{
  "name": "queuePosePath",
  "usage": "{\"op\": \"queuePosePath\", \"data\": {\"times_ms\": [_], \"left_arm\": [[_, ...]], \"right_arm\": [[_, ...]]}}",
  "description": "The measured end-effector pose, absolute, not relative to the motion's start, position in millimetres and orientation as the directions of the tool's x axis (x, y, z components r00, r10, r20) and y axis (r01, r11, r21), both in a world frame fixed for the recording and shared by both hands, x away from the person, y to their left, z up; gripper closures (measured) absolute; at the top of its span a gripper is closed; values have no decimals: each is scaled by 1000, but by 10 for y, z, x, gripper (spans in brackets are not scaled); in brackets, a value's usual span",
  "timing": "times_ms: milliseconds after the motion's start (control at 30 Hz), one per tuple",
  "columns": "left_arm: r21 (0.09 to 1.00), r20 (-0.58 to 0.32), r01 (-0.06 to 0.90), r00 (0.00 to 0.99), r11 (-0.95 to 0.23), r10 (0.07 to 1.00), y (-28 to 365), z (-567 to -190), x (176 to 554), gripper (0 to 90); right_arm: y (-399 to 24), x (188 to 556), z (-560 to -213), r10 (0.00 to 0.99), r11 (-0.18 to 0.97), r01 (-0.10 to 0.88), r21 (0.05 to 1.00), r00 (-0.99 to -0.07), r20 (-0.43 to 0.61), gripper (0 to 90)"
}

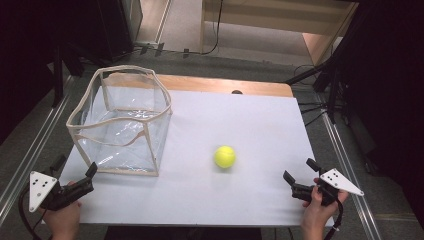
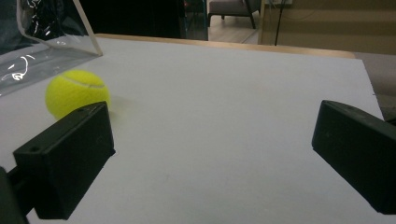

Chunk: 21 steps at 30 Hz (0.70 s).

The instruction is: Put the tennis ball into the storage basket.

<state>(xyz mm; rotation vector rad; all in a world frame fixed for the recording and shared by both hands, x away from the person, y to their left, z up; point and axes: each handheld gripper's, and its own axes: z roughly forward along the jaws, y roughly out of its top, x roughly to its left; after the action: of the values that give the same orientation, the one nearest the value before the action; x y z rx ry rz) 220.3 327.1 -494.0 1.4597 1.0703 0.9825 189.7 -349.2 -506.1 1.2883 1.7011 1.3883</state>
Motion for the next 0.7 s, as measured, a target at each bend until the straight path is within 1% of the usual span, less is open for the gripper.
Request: {"op": "queuePosePath", "data": {"times_ms": [300,433,567,700], "left_arm": [[990,53,115,272,-87,961,3261,-4944,2191,68],[988,65,114,275,-99,959,3253,-4946,2192,68],[988,71,114,274,-105,959,3245,-4950,2183,68],[987,80,115,273,-115,959,3238,-4950,2184,67]], "right_arm": [[-3317,1998,-4919,914,60,333,941,-397,83,0],[-3200,2072,-4844,907,91,361,928,-414,72,0],[-3067,2147,-4773,888,144,367,919,-459,45,0],[-2974,2221,-4724,871,159,378,912,-488,50,0]]}}
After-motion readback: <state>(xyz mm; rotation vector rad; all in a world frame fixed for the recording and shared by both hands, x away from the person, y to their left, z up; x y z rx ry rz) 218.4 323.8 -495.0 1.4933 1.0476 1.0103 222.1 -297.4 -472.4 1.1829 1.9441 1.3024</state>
